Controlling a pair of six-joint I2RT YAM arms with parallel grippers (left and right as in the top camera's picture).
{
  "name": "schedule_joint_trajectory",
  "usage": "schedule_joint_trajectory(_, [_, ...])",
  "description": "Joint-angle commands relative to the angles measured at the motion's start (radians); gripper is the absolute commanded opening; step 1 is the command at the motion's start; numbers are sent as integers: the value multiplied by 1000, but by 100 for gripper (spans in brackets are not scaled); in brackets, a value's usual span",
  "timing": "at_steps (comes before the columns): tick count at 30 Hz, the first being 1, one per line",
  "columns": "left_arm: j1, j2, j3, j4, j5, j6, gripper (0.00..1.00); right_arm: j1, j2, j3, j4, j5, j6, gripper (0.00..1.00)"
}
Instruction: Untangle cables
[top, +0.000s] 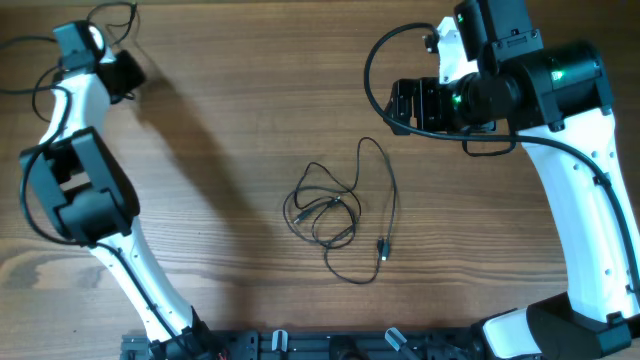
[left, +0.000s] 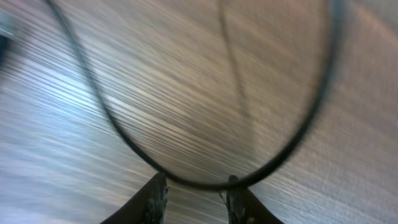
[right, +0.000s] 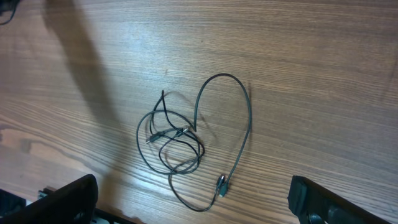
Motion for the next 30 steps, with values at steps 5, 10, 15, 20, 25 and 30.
schedule_joint_trajectory(5, [-68, 26, 3, 6, -95, -11, 59, 3, 9, -2, 0, -10, 8, 100])
schedule_joint_trajectory(10, [-26, -193, 18, 97, -72, -139, 61, 3, 9, -2, 1, -10, 7, 100])
schedule_joint_trajectory(15, [-8, -326, 18, 145, 43, -195, 64, 3, 9, -2, 0, -10, 5, 100])
schedule_joint_trajectory(20, [10, -300, 14, 51, -220, -198, 63, 3, 9, -2, -1, -10, 5, 100])
schedule_joint_trajectory(25, [82, -150, 14, -69, -364, -198, 63, 3, 9, -3, -1, -10, 6, 100])
schedule_joint_trajectory(30, [199, -46, 14, -142, -362, -337, 61, 3, 9, -3, 5, -10, 7, 100])
